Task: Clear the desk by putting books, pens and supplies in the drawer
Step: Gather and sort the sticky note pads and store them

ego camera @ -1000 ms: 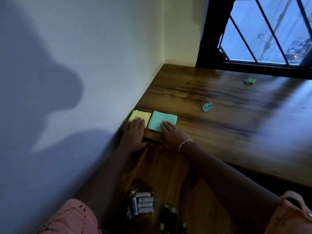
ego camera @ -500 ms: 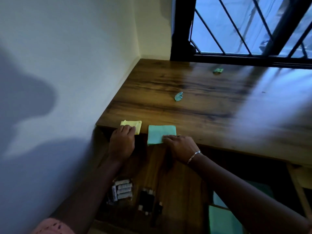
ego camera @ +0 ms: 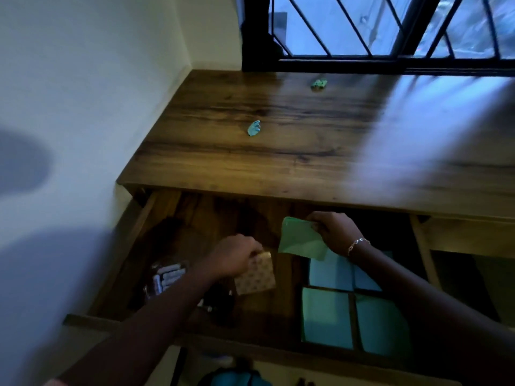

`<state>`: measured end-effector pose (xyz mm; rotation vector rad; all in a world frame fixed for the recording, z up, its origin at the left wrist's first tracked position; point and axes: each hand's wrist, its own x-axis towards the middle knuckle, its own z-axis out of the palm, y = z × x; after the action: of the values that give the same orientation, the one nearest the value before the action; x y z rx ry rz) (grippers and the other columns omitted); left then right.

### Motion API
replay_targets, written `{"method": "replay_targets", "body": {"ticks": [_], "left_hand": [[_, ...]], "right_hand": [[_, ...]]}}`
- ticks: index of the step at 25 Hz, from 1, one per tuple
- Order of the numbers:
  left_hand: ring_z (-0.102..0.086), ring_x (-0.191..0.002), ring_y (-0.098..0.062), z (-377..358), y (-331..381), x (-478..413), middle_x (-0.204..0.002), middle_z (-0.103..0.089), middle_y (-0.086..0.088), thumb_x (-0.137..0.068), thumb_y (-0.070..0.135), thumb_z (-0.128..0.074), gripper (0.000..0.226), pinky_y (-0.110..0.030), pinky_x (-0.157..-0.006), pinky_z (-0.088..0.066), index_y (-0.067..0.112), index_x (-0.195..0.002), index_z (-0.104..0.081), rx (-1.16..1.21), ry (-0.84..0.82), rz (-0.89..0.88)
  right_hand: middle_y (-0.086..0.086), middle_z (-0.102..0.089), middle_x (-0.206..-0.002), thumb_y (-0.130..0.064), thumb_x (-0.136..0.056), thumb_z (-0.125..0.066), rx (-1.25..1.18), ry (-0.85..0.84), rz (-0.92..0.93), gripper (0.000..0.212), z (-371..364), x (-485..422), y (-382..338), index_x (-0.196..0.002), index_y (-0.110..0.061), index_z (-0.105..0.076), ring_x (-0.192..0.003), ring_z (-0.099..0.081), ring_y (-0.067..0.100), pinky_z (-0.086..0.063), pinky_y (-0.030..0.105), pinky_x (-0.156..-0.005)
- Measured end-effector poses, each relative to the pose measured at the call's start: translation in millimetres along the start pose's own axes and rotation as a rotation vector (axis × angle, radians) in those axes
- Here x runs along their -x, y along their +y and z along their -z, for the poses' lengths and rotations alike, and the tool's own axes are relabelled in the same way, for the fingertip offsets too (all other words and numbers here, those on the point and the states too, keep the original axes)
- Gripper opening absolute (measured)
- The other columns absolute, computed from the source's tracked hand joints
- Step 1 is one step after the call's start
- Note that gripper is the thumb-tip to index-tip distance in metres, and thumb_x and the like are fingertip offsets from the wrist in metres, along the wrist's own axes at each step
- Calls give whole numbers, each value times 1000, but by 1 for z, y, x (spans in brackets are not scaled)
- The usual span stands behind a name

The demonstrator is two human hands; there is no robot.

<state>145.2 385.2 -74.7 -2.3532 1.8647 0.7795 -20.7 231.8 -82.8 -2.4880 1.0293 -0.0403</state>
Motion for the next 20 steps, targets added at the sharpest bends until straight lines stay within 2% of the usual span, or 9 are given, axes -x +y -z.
{"method": "replay_targets", "body": {"ticks": [3, 8, 10, 13, 16, 20], "left_hand": [[-57, -108, -25, -34, 21, -9, -119, -60, -9, -94, 17, -51, 27, -34, -84, -45, 11, -119, -59, 15, -168, -55], [-56, -110, -28, -70, 30, -18, -118, -58, -14, -93, 14, -52, 25, -37, -89, -47, 6, -117, -57, 8, -251, -85], [-55, -111, -30, -76, 30, -17, -120, -58, -16, -93, 11, -51, 26, -38, -89, -47, 4, -117, -57, -30, -218, -101], [-55, -108, -31, -80, 31, -12, -119, -53, -15, -90, 4, -48, 30, -38, -85, -46, 5, -119, -55, -55, -69, -146], [-53, -109, -28, -85, 27, -11, -121, -52, -13, -91, 2, -44, 38, -35, -84, -45, 10, -128, -46, -37, 41, -179], [-51, -111, -26, -83, 21, -13, -123, -54, -14, -95, 8, -43, 39, -34, -87, -43, 12, -133, -42, -88, 71, -212]], "right_hand": [[14, -67, -110, -9, -91, -50, -108, -60, -88, 26, -19, -15, 10, -113, -12, -64, -102, -62, 29, -47, 30, -80], [16, -63, -118, -10, -89, -56, -182, -179, -156, 30, -46, -32, 3, -119, -7, -61, -109, -58, 30, -45, 29, -86], [17, -62, -120, -12, -88, -58, -180, -202, -165, 32, -54, -37, -2, -120, -7, -60, -110, -58, 30, -44, 28, -84], [14, -63, -119, -11, -87, -59, -162, -230, -145, 30, -62, -43, -11, -117, -10, -62, -110, -58, 27, -46, 31, -90], [14, -64, -116, -10, -87, -60, -141, -254, -129, 28, -67, -43, -18, -114, -11, -64, -107, -60, 26, -46, 30, -85], [13, -65, -115, -13, -87, -60, -90, -263, -137, 26, -73, -44, -17, -112, -12, -64, -107, -60, 27, -47, 31, -85]]}}
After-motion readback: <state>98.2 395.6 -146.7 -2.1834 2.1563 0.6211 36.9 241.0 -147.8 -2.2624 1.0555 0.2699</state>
